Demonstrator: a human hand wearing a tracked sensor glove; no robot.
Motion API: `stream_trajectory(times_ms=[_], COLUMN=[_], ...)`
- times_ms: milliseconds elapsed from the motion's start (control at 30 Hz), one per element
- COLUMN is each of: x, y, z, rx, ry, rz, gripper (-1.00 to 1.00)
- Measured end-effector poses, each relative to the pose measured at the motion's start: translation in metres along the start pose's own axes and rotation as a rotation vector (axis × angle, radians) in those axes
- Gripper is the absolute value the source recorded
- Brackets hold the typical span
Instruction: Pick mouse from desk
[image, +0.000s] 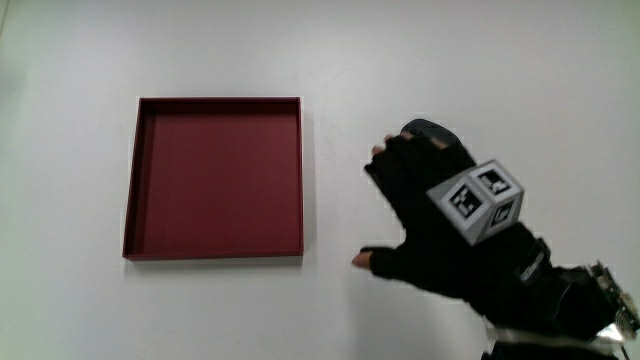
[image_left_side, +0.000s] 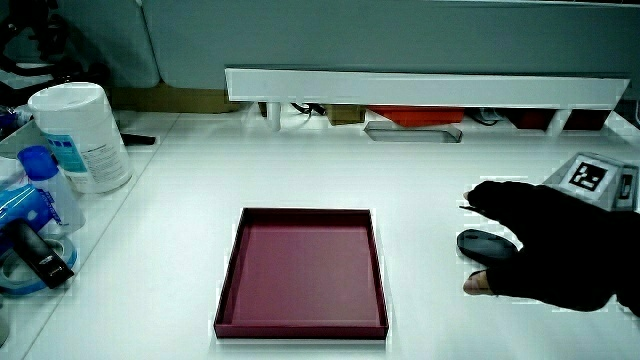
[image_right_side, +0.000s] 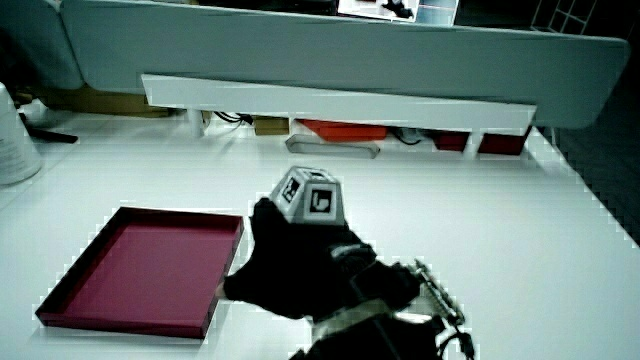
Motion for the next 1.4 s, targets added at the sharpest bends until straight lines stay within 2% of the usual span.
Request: stream_trajectory(times_ms=[100,133,167,200,233,333,367,467,667,1033,1200,1233,1400], x=[0.022,0.028,0.027,0.038,0.038,0.05,0.06,0.072,0.103,0.139,0.145,0.145,0.153], y=[0.008,0.011,0.012,0.016,0.017,0.024,0.027,0.032,0.044,0.071,0.079,0.081,0.089], z=[0.001,0.002,0.007,0.004,0.008,0.01,0.007,0.008,-0.004,-0.038,-0.048,-0.049,-0.06], rx=[0.02,0.03,0.019,0.024,0.014,0.001,-0.015,-0.021,-0.038,-0.128,-0.164,-0.164,-0.194], ry=[0.016,0.0,0.012,0.03,0.026,0.064,0.074,0.131,0.17,0.178,0.168,0.17,0.154], rz=[-0.054,-0.068,-0.075,-0.101,-0.106,-0.153,-0.161,-0.189,-0.271,-0.409,-0.439,-0.431,-0.477], gripper=[0.0,0.0,0.0,0.0,0.0,0.0,0.0,0.0,0.0,0.0,0.0,0.0,0.0])
